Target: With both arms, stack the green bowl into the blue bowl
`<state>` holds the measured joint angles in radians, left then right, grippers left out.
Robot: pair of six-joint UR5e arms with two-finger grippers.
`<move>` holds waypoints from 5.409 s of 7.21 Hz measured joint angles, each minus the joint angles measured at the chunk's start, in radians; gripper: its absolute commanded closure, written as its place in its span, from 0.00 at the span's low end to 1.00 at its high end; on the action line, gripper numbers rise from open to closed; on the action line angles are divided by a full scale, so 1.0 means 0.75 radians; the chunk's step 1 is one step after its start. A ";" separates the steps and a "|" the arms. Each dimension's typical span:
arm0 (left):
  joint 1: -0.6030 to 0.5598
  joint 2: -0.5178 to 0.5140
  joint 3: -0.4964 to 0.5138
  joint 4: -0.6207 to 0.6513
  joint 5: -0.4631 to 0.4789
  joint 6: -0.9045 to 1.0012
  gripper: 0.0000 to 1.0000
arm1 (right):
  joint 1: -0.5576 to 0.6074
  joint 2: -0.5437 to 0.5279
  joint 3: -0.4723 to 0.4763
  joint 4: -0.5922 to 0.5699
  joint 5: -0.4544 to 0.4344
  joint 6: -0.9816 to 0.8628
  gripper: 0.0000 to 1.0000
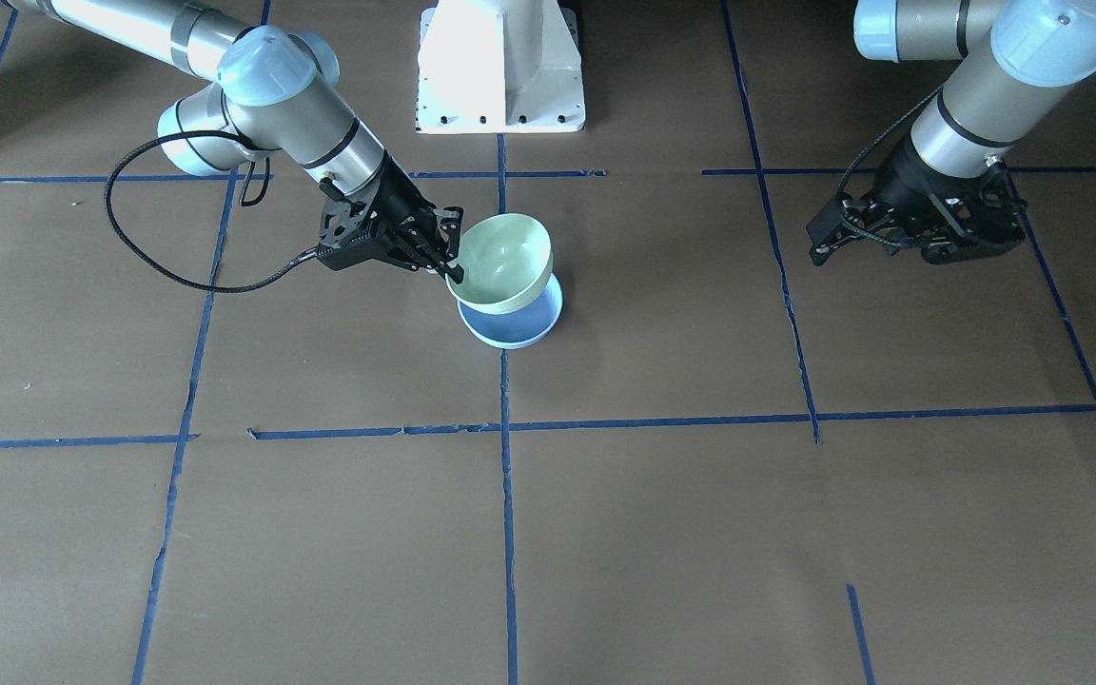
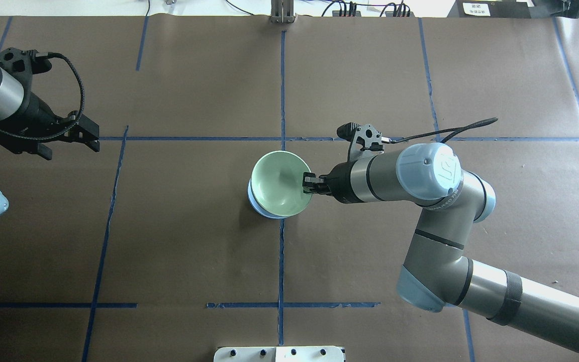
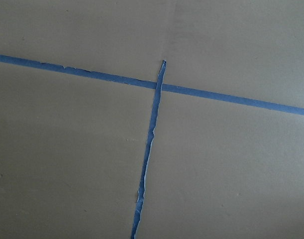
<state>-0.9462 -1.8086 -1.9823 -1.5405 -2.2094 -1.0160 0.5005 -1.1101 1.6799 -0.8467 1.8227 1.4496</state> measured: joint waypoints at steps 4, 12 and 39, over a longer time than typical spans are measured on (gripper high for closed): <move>0.000 0.000 0.009 -0.001 0.000 -0.002 0.00 | 0.019 0.015 -0.004 0.002 -0.002 0.000 0.00; -0.012 0.042 0.069 -0.062 0.284 -0.006 0.00 | 0.644 -0.165 0.191 -0.758 0.485 -0.849 0.00; -0.846 0.373 0.524 -0.030 -0.193 1.381 0.00 | 1.417 -0.887 0.177 -0.898 0.720 -1.866 0.00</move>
<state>-1.5808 -1.5292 -1.5892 -1.5629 -2.3539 0.0199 1.5632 -1.7756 1.8126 -1.5204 2.3627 0.0501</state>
